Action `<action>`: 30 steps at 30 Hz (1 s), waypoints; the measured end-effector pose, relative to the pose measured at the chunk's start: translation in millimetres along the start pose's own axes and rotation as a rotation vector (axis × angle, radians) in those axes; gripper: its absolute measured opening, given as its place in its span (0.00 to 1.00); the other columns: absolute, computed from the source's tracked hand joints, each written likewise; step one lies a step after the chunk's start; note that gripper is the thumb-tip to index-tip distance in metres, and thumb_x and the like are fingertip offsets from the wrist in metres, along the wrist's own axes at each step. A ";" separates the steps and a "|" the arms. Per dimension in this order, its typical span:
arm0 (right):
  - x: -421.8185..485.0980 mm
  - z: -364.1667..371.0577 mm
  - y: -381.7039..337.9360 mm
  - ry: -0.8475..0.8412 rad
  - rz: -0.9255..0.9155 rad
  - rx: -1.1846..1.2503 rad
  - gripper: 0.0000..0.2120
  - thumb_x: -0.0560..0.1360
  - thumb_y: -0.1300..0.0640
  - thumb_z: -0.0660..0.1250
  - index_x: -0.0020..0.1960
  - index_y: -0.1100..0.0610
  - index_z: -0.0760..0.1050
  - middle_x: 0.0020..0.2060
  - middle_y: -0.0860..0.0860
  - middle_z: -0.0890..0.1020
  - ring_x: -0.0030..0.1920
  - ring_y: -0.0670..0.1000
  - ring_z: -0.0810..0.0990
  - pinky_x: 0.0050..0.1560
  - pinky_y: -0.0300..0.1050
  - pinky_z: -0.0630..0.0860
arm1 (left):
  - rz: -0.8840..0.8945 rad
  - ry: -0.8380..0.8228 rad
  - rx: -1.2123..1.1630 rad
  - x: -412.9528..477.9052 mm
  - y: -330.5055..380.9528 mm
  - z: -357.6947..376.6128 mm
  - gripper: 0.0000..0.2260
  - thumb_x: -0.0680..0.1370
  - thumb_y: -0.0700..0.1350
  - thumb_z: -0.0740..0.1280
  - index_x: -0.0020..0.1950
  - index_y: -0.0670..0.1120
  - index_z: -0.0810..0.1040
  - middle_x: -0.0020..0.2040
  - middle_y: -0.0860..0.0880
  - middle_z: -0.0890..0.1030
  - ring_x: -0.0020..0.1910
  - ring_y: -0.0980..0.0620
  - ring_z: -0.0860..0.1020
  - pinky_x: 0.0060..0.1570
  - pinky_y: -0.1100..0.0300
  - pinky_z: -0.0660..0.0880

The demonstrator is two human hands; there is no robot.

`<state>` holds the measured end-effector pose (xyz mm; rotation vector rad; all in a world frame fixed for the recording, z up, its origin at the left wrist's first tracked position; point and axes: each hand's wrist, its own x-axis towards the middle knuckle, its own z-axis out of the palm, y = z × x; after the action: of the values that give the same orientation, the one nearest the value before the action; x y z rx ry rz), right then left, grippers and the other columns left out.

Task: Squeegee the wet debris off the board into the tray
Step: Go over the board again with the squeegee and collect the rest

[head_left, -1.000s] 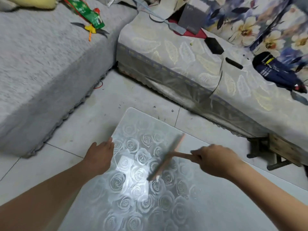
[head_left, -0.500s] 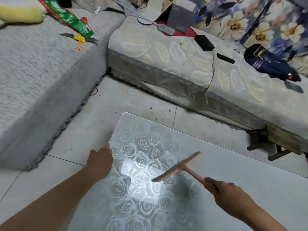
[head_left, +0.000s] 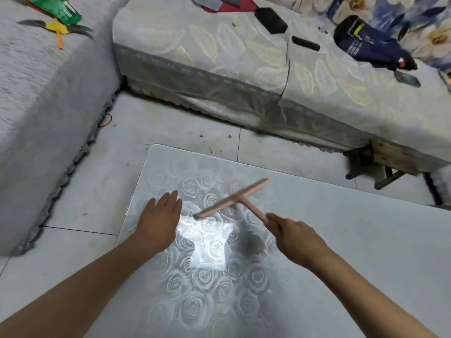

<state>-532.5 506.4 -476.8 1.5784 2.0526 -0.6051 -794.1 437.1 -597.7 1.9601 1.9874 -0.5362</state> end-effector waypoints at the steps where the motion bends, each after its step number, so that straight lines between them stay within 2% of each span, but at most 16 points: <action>1: -17.3 5.1 16.2 -0.022 0.038 0.006 0.17 0.82 0.45 0.47 0.68 0.41 0.65 0.53 0.54 0.81 0.52 0.59 0.79 0.50 0.50 0.76 | 0.037 -0.015 -0.005 0.1 4.3 2.8 0.31 0.77 0.44 0.61 0.77 0.44 0.51 0.79 0.45 0.48 0.77 0.48 0.52 0.72 0.50 0.55; 5: -57.3 -4.4 45.1 -0.133 0.108 -0.003 0.19 0.82 0.42 0.45 0.68 0.41 0.65 0.47 0.49 0.80 0.40 0.53 0.77 0.45 0.47 0.78 | 0.043 -0.083 -0.003 -1.2 20.2 10.8 0.32 0.78 0.44 0.60 0.78 0.43 0.49 0.79 0.44 0.44 0.78 0.46 0.48 0.72 0.50 0.57; 7: -51.2 -20.4 43.4 -0.136 0.055 0.061 0.18 0.81 0.45 0.51 0.70 0.40 0.65 0.39 0.42 0.76 0.35 0.45 0.74 0.41 0.40 0.73 | 0.011 -0.120 0.023 1.7 28.7 8.8 0.31 0.78 0.45 0.58 0.78 0.42 0.48 0.79 0.42 0.44 0.77 0.44 0.48 0.72 0.48 0.57; 9: -35.2 -39.8 32.0 -0.126 -0.044 0.227 0.20 0.77 0.55 0.59 0.66 0.39 0.69 0.32 0.42 0.72 0.27 0.39 0.70 0.33 0.34 0.69 | -0.005 -0.164 0.081 7.4 35.5 1.3 0.30 0.79 0.47 0.57 0.77 0.40 0.50 0.78 0.40 0.46 0.77 0.42 0.50 0.72 0.46 0.56; 11: -13.2 -53.3 17.3 -0.078 -0.106 0.328 0.24 0.74 0.62 0.60 0.65 0.40 0.71 0.34 0.42 0.74 0.27 0.39 0.72 0.28 0.31 0.67 | -0.009 -0.202 0.129 12.3 39.8 -5.3 0.29 0.79 0.48 0.58 0.77 0.40 0.53 0.78 0.39 0.48 0.76 0.40 0.52 0.72 0.45 0.55; 14: 18.0 -62.8 6.6 -0.065 -0.055 0.374 0.21 0.74 0.63 0.58 0.64 0.48 0.74 0.41 0.51 0.79 0.31 0.49 0.74 0.29 0.40 0.72 | -0.019 -0.240 0.146 15.7 41.7 -9.1 0.30 0.79 0.49 0.58 0.77 0.41 0.53 0.78 0.40 0.47 0.76 0.41 0.51 0.72 0.45 0.54; 16: 15.6 -58.0 14.5 -0.052 -0.039 0.350 0.22 0.75 0.63 0.57 0.65 0.45 0.74 0.45 0.55 0.80 0.33 0.53 0.75 0.30 0.42 0.73 | -0.015 -0.251 0.121 14.8 38.2 -8.8 0.30 0.79 0.49 0.57 0.78 0.41 0.49 0.78 0.41 0.44 0.77 0.42 0.48 0.73 0.46 0.54; 17: 6.4 -50.1 23.6 -0.041 -0.060 0.306 0.25 0.75 0.63 0.57 0.67 0.42 0.71 0.46 0.55 0.81 0.35 0.54 0.76 0.32 0.42 0.73 | -0.008 -0.255 0.095 13.8 36.4 -8.2 0.31 0.80 0.49 0.57 0.78 0.41 0.48 0.78 0.42 0.42 0.77 0.43 0.47 0.73 0.46 0.54; 19: -25.2 -26.8 42.2 -0.032 -0.144 0.147 0.34 0.74 0.63 0.57 0.73 0.34 0.58 0.46 0.53 0.81 0.42 0.56 0.77 0.42 0.43 0.73 | -0.004 -0.273 0.008 12.2 33.7 -8.8 0.31 0.80 0.48 0.57 0.78 0.42 0.47 0.78 0.43 0.40 0.78 0.44 0.45 0.72 0.49 0.57; 21: -64.0 -12.1 52.1 -0.108 -0.169 0.077 0.39 0.74 0.62 0.55 0.72 0.29 0.46 0.39 0.48 0.77 0.43 0.56 0.75 0.47 0.45 0.72 | -0.027 -0.286 -0.078 10.4 33.5 -10.0 0.30 0.80 0.45 0.57 0.78 0.42 0.46 0.78 0.45 0.38 0.78 0.46 0.44 0.71 0.51 0.60; 22: -77.5 -10.2 56.1 -0.163 -0.150 0.072 0.38 0.75 0.61 0.55 0.72 0.28 0.45 0.35 0.45 0.74 0.42 0.54 0.73 0.46 0.45 0.70 | -0.039 -0.283 -0.093 9.6 34.8 -11.0 0.30 0.80 0.45 0.56 0.78 0.42 0.46 0.78 0.45 0.38 0.78 0.46 0.44 0.70 0.51 0.60; 24: -86.6 -18.7 63.0 -0.219 -0.114 0.074 0.30 0.77 0.58 0.56 0.72 0.32 0.55 0.39 0.45 0.76 0.45 0.53 0.75 0.44 0.43 0.69 | -0.066 -0.278 -0.078 9.3 40.9 -12.9 0.29 0.80 0.45 0.55 0.78 0.42 0.47 0.78 0.44 0.40 0.78 0.45 0.45 0.71 0.52 0.60; 27: -60.2 -41.8 68.8 -0.048 -0.142 0.026 0.24 0.77 0.57 0.58 0.69 0.37 0.67 0.54 0.52 0.81 0.55 0.56 0.78 0.48 0.44 0.71 | -0.109 -0.274 -0.018 13.6 49.7 -15.2 0.29 0.79 0.46 0.54 0.78 0.40 0.49 0.79 0.43 0.43 0.77 0.43 0.48 0.72 0.52 0.58; 29: -25.4 -58.3 74.0 0.031 -0.097 -0.017 0.21 0.76 0.58 0.59 0.66 0.41 0.72 0.53 0.55 0.81 0.52 0.58 0.79 0.44 0.43 0.71 | -0.117 -0.273 0.029 16.4 51.3 -16.5 0.28 0.79 0.47 0.54 0.78 0.41 0.50 0.79 0.43 0.45 0.77 0.44 0.50 0.72 0.50 0.57; 30: -10.3 -64.5 79.5 0.049 -0.045 0.011 0.19 0.76 0.59 0.59 0.63 0.45 0.75 0.49 0.56 0.81 0.45 0.57 0.79 0.39 0.41 0.70 | -0.122 -0.275 0.056 17.1 51.8 -17.0 0.29 0.79 0.47 0.53 0.78 0.41 0.50 0.79 0.43 0.45 0.77 0.45 0.50 0.73 0.49 0.56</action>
<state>-459.8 556.6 -424.2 1.5715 2.1290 -0.5999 -742.0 460.1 -593.2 1.6956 1.9421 -0.8512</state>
